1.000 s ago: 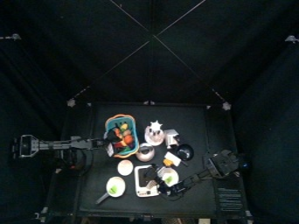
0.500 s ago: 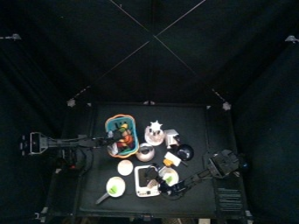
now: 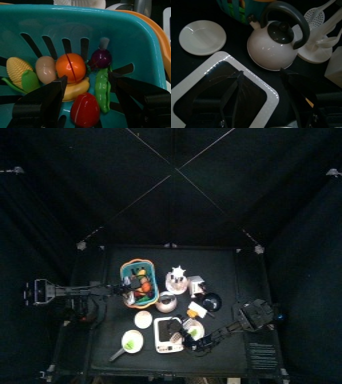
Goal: Grab orange
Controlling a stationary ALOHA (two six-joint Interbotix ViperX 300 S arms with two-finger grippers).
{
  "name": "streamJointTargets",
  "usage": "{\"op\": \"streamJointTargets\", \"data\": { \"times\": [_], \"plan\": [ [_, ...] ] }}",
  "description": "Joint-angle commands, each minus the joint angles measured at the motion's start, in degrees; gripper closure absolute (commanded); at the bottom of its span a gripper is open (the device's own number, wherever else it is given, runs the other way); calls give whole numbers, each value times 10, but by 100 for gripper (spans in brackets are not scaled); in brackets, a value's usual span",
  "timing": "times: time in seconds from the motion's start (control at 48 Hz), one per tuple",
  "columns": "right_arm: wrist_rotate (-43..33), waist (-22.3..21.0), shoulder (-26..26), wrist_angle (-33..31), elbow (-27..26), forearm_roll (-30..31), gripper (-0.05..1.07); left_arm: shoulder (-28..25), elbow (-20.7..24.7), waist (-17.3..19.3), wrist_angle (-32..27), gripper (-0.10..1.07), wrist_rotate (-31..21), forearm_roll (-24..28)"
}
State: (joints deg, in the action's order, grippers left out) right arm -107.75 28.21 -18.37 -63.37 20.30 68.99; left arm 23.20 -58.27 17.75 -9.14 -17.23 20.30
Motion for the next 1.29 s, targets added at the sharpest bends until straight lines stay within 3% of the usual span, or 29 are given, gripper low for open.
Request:
{"op": "streamJointTargets", "data": {
  "times": [0.0, 0.229, 0.5, 0.646, 1.0, 1.271],
  "plan": [
    [-3, -4, 46, -16, 8, 1, 10, 23, 24, 9, -13, -1, -1, 18],
    [-32, -41, 105, -12, 44, -3, 10, 47, 33, 11, -22, -1, -1, 53],
    [-101, -65, 159, -2, 88, 31, 10, 47, 54, 18, -130, -1, -2, 75],
    [-107, -87, 170, 1, 98, 39, 10, 49, 54, 39, -159, -1, -6, 88],
    [-105, -156, 170, 71, 104, 47, 10, 40, 53, 88, -149, 0, -5, 52],
    [-105, -182, 169, 107, 108, 49, 10, -2, 57, 74, -34, 0, -4, 62]
  ]
}}
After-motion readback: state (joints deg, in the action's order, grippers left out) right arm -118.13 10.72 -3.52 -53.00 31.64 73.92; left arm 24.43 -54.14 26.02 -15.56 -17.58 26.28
